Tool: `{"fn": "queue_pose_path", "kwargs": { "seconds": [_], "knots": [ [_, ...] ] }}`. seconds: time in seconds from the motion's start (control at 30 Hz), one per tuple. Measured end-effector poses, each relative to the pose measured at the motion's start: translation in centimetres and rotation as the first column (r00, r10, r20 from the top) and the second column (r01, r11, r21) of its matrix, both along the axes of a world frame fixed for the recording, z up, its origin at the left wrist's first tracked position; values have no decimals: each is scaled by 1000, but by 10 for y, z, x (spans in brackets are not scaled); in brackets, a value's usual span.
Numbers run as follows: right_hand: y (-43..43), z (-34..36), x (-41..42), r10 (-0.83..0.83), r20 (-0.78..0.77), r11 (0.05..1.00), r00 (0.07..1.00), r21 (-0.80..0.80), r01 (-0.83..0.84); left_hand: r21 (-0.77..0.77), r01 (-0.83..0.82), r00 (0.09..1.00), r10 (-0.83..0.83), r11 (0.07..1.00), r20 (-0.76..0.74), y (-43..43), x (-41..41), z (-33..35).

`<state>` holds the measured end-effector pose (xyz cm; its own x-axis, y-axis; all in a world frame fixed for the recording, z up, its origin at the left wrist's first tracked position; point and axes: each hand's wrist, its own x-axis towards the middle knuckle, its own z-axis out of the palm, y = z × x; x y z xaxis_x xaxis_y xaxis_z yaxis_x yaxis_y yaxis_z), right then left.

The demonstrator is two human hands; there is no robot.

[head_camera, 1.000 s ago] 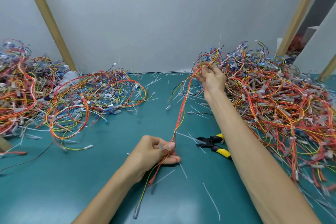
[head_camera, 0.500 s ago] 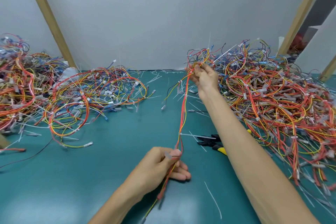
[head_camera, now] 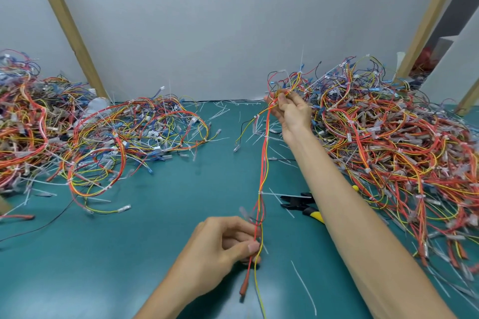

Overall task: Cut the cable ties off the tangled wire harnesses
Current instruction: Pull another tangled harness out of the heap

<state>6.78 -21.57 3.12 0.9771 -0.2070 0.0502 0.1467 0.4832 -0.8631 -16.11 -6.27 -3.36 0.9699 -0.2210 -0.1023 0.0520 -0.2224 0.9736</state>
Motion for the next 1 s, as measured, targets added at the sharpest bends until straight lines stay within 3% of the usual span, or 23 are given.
{"fn": "queue_pose_path", "kwargs": {
  "seconds": [0.23,0.47,0.63,1.0],
  "knots": [
    [6,-2,0,6,9,1000,1000,-19,-5,99,1,1000,-4,995,28,-3,-5,4],
    [3,-3,0,-12,-6,1000,1000,-6,12,-128,49,992,-64,991,-113,2,-9,6],
    [7,-4,-2,5,-11,1000,1000,-28,-5,-191,38,971,-81,981,-226,5,-7,10],
    [7,-5,0,24,-13,1000,1000,-18,-24,-265,-59,970,-7,962,-242,-4,-2,11]
  ]
}}
